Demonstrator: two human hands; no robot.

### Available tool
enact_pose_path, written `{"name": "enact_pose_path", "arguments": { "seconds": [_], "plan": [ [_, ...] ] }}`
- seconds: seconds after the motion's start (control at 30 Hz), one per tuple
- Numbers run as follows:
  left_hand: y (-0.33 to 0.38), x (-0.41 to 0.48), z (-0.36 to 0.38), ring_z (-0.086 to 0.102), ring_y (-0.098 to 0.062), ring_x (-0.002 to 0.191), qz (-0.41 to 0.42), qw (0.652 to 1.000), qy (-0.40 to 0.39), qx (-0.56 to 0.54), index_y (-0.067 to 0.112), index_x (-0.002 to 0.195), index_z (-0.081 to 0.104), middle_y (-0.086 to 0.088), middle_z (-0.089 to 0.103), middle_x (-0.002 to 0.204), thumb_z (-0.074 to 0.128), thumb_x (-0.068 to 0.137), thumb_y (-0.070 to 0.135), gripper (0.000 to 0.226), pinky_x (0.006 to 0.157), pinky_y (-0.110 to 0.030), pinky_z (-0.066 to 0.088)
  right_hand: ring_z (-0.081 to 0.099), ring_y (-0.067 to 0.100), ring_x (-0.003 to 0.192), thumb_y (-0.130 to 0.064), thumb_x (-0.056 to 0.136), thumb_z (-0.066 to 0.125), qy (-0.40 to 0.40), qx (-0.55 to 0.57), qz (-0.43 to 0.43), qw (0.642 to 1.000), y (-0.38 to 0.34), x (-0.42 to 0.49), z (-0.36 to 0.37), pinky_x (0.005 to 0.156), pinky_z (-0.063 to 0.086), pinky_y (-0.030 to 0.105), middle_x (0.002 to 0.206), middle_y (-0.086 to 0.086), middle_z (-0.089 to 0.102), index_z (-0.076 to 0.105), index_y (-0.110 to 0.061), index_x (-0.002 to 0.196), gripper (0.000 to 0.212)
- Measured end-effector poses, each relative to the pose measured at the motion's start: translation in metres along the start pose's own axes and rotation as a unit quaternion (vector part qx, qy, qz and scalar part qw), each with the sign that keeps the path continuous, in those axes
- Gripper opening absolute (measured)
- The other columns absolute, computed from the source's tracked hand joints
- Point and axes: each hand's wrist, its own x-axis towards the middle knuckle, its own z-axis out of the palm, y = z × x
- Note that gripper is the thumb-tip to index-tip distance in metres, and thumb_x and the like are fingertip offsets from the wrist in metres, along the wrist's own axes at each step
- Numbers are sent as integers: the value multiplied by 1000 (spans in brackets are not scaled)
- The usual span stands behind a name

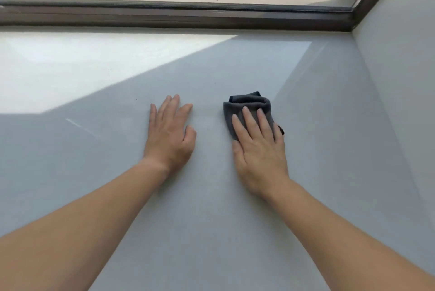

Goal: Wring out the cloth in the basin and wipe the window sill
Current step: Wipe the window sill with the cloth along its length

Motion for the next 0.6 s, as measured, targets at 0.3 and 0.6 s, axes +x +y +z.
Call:
{"name": "enact_pose_path", "arguments": {
  "seconds": [0.3, 0.6],
  "plan": [
    [-3, -63, -4, 6, -20, 152, 9, 998, -24, 65, 18, 147, 39, -6, 18, 164, 30, 91, 38, 60, 122, -43, -7, 4, 18, 155, -44, 92, 28, 2, 15, -45, 999, 6, -32, 0, 124, 3, 48, 167, -5, 14, 30, -26, 156, 66],
    [-6, -65, 0, 0, -17, 153, 10, 995, -29, 95, 22, 151, 33, -2, 11, 166, 28, 91, 40, 62, 122, -42, -7, -6, 16, 154, -48, 98, 17, -14, -35, -34, 999, 29, 2, -7, 124, 3, 43, 168, -9, 0, 15, -33, 159, 63]
  ]
}}
